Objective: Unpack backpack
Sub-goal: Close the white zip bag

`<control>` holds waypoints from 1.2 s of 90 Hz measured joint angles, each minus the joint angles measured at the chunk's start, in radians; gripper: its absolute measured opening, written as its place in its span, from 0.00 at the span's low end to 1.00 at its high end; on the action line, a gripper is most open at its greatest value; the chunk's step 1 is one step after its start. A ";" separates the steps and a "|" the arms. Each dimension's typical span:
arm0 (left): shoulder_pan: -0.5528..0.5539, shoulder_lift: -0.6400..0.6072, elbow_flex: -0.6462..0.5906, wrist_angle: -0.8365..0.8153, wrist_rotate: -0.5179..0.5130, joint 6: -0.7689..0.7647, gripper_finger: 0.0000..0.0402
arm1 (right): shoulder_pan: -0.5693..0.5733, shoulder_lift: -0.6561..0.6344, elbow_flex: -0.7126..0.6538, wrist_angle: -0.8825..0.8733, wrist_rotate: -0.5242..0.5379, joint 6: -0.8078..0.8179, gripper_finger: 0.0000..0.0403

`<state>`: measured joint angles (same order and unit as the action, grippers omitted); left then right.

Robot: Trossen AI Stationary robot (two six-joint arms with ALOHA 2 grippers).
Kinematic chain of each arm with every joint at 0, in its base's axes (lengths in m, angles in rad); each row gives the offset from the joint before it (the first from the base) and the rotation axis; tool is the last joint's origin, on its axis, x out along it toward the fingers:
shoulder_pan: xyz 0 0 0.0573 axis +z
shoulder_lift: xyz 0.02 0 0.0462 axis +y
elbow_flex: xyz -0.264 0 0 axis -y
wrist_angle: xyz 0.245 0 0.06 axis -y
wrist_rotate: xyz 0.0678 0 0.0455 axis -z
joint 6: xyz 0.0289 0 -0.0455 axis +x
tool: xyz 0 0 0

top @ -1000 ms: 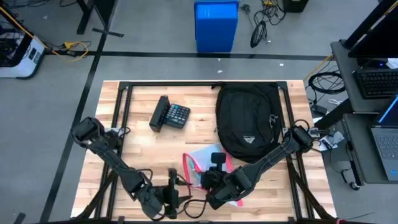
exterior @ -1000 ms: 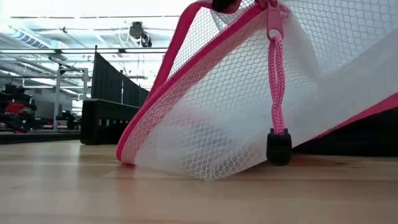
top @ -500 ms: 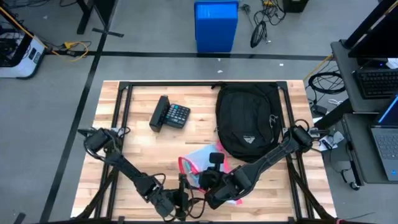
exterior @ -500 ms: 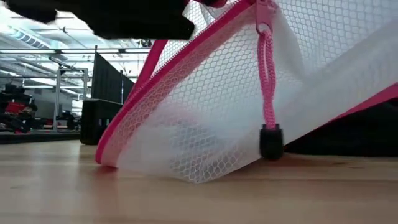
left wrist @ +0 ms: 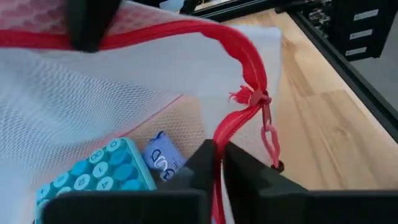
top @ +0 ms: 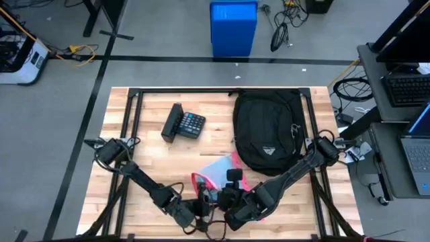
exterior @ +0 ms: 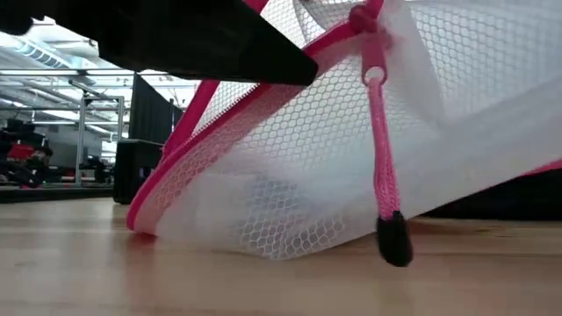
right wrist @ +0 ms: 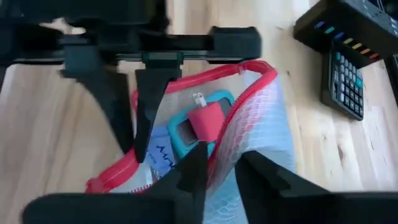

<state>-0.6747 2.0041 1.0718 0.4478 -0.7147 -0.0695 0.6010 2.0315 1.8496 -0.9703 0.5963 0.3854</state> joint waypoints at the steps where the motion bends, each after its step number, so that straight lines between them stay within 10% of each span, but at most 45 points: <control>1: 0.000 0.000 0.000 0.000 0.000 0.000 0.02 | 0.000 0.000 0.000 0.000 0.000 -0.002 0.19; 49: 0.000 0.000 0.000 0.060 0.042 0.024 0.00 | 0.024 -0.008 0.013 -0.020 0.006 -0.323 0.49; 108: 0.014 0.000 0.000 0.061 0.072 0.023 0.00 | 0.200 0.045 0.137 -0.099 -0.031 -0.017 0.56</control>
<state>-0.6605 2.0041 1.0718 0.5086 -0.6430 -0.0466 0.8007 2.0768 1.9862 -1.0692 0.5649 0.3679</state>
